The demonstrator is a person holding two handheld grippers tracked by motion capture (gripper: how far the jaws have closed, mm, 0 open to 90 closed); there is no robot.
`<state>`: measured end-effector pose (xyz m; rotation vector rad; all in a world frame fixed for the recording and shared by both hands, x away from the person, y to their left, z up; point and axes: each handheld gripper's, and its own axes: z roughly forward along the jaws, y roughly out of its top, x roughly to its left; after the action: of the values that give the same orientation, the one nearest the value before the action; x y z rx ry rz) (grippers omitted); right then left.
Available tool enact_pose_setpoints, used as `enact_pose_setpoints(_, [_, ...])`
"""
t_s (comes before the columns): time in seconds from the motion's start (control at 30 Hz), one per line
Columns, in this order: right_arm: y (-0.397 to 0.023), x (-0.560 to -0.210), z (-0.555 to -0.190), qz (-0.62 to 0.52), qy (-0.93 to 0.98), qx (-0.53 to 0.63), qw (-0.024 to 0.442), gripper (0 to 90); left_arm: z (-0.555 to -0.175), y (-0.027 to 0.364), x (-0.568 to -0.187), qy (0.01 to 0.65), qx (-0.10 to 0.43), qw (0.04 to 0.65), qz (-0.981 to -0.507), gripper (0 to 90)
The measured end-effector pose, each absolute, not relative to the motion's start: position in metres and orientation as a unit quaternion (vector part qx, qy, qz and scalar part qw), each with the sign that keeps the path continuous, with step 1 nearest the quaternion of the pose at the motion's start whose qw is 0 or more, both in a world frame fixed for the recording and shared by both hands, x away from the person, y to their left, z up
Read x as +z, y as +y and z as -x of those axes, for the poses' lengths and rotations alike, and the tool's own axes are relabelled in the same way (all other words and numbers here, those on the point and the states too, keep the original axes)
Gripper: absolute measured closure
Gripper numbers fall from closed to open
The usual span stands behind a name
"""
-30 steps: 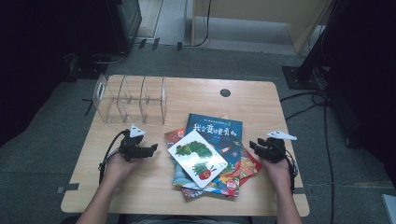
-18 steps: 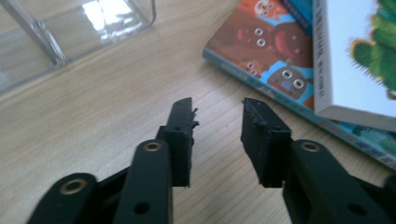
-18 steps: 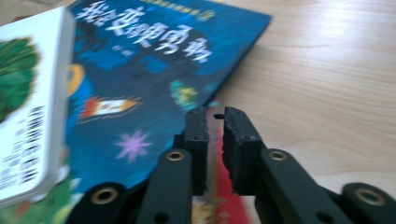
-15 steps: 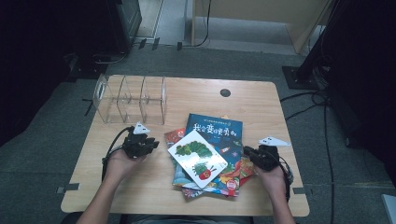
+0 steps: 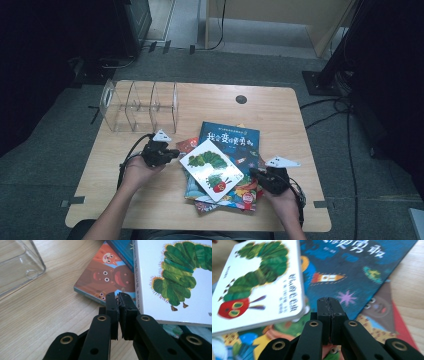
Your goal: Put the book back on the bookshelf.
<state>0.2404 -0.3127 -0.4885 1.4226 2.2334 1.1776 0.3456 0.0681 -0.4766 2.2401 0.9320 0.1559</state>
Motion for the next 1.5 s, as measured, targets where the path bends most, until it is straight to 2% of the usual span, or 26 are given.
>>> enact_pose_setpoints(0.07, [-0.310,-0.489,-0.237,-0.481,0.770,0.401,0.121,89.2,-0.348,0.067,-0.480,0.361,0.053,0.348,-0.863,84.8])
enact_pose_setpoints(0.27, [-0.303,-0.490,-0.229,-0.476,0.775,0.402,0.109,89.2,-0.350,0.061,-0.480,0.351,0.047,0.349,-0.868,89.1])
enact_pose_setpoints(0.63, [-0.296,-0.491,-0.230,-0.458,0.785,0.405,0.097,89.9,-0.344,0.057,-0.480,0.339,0.035,0.342,-0.876,90.0])
enact_pose_setpoints(1.5, [-0.275,-0.492,-0.288,-0.463,0.777,0.407,0.126,90.0,-0.305,0.077,-0.478,0.381,0.040,0.352,-0.854,90.0])
